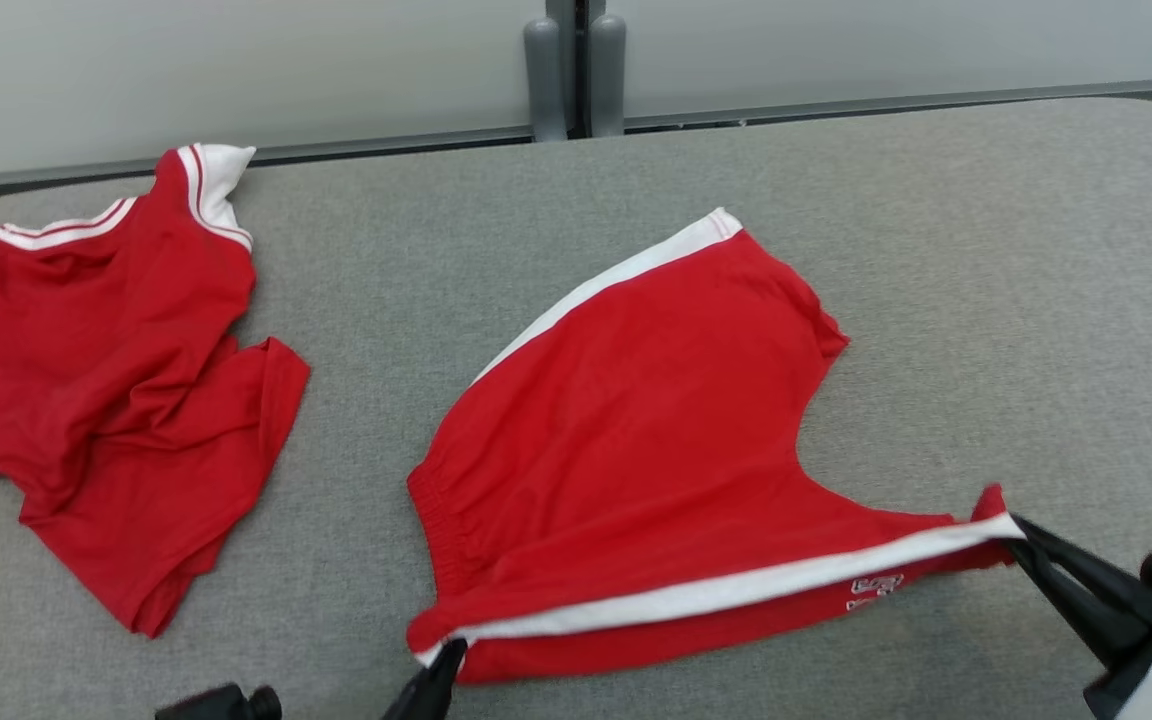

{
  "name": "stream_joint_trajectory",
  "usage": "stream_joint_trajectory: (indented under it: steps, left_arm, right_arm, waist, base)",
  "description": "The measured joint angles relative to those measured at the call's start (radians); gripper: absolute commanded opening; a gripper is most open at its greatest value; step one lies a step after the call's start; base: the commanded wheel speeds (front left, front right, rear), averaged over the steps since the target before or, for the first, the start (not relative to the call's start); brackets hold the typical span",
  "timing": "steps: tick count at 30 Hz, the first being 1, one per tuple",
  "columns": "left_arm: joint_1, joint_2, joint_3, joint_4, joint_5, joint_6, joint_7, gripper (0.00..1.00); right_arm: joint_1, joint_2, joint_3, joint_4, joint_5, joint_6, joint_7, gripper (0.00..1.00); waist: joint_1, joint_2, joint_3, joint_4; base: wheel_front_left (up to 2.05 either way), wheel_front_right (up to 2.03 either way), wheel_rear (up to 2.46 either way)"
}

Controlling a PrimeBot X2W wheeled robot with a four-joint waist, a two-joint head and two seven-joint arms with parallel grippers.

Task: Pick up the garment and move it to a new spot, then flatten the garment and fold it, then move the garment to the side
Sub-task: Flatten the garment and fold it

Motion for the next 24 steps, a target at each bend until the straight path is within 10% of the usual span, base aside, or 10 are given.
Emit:
stream_joint_trajectory:
  steps: [9,24]
  left_arm:
    - [-0.203,-0.021,0.073,-0.071,-0.077,0.001,0.105,0.00]
    - [-0.563,-0.172,0.018,0.210,-0.072,-0.048,0.255,0.00]
  right_arm:
    - [-0.427,-0.127,0.151,-0.013,0.096,0.000,0.152,0.00]
    - [-0.969,-0.175,0.440,0.300,0.198,0.000,0.265,0.00]
  waist:
    - [0.0000,0.0000,0.096,0.090]
    - [0.0000,0.0000,0.270,0.264]
  base:
    - [0.00,0.00,0.00]
    - [0.00,0.00,0.00]
